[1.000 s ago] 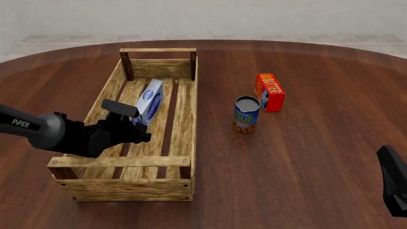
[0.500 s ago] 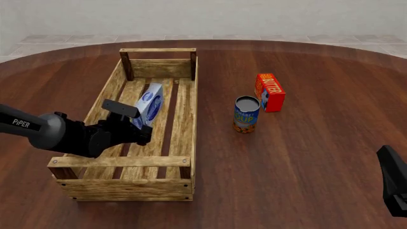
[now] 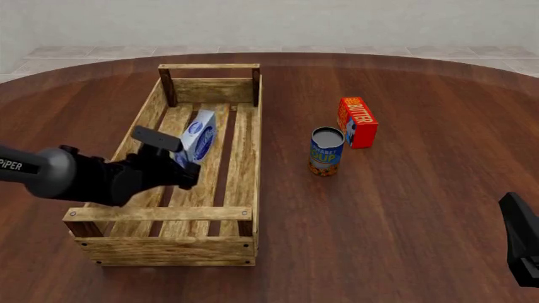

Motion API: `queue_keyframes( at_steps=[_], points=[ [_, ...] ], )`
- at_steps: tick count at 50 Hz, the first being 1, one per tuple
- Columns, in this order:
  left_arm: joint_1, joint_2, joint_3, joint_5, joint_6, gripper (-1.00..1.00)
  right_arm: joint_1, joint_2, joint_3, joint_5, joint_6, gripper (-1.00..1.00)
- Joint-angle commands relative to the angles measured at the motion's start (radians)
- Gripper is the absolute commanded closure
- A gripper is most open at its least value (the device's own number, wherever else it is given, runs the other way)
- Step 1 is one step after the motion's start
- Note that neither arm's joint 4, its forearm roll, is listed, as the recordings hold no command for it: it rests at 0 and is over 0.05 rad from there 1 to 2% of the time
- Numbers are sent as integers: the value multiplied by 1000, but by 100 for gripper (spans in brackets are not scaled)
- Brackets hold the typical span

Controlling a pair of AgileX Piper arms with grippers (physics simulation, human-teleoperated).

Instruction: Pick up the cream cheese and put it in the tray.

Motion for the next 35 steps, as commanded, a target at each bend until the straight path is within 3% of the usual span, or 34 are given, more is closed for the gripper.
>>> queue_keyframes(
  at_steps=[1,35],
  points=[
    [3,-53,5,21,14,-100,0,0,0,1,0,-100],
    [-14,-247,-8,125,-9,-100,0,0,0,0,-1,-100]
  ],
)
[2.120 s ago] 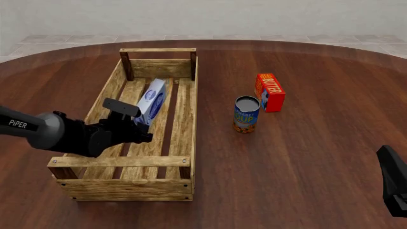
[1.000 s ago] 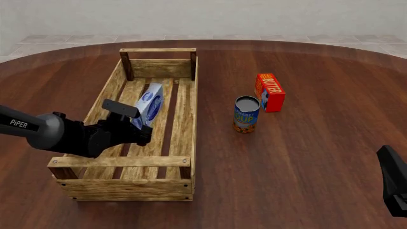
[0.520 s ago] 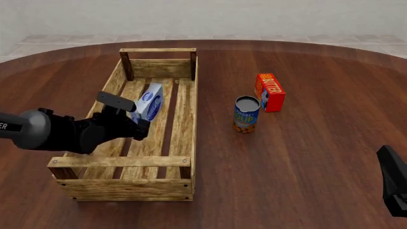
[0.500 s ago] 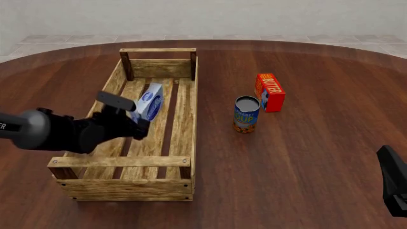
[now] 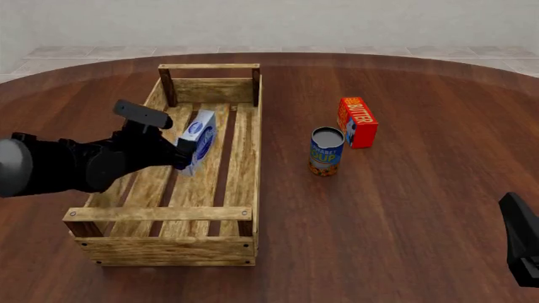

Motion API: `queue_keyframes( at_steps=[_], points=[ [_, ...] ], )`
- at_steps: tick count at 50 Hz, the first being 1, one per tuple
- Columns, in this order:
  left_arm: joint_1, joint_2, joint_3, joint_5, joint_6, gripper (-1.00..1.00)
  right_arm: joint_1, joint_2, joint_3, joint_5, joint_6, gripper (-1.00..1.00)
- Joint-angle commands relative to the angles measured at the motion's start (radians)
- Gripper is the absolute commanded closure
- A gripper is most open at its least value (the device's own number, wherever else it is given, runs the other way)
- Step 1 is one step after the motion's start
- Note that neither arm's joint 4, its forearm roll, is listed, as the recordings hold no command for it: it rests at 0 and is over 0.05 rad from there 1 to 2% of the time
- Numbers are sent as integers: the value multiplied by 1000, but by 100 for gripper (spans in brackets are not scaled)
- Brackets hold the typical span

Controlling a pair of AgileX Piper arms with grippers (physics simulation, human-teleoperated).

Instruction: Pick up the cream cheese and put it in the tray.

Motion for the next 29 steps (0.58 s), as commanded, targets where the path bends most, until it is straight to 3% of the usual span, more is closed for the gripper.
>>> queue_keyframes(
  at_steps=[1,22,29],
  points=[
    [-2,-49,-1,24,-2,-100,0,0,0,0,0,-100],
    [-9,-196,25,73,-15,-100,0,0,0,-1,0,-100],
    [-7,-282,73,68,-38,-100,-2,0,-1,-3,0,-100]
  ],
)
